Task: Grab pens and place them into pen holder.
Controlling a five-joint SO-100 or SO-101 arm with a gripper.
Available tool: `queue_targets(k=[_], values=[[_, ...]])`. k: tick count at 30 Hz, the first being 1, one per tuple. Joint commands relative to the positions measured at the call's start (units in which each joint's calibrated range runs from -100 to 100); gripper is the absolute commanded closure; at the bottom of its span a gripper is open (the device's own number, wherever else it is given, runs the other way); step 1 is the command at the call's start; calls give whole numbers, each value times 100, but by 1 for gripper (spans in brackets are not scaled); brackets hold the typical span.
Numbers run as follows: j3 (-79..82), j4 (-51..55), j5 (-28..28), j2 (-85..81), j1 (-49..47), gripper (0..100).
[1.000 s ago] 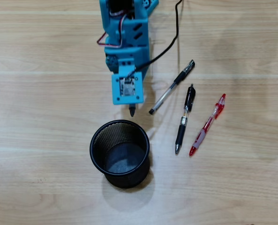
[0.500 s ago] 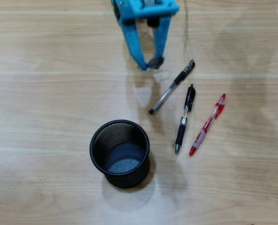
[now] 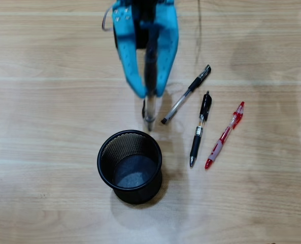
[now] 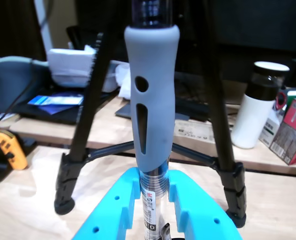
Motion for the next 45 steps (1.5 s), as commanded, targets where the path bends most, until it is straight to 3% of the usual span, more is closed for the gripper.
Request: queue_targets(k=[1, 18, 27, 36, 40, 45], values=[[-3, -368, -154, 216, 268, 98], [773, -359, -428, 1341, 431, 98], [809, -350, -413, 1257, 413, 91], [890, -238, -388, 585, 241, 91], [1151, 287, -388, -129, 150, 92], [1268, 1837, -413, -1036, 41, 98]])
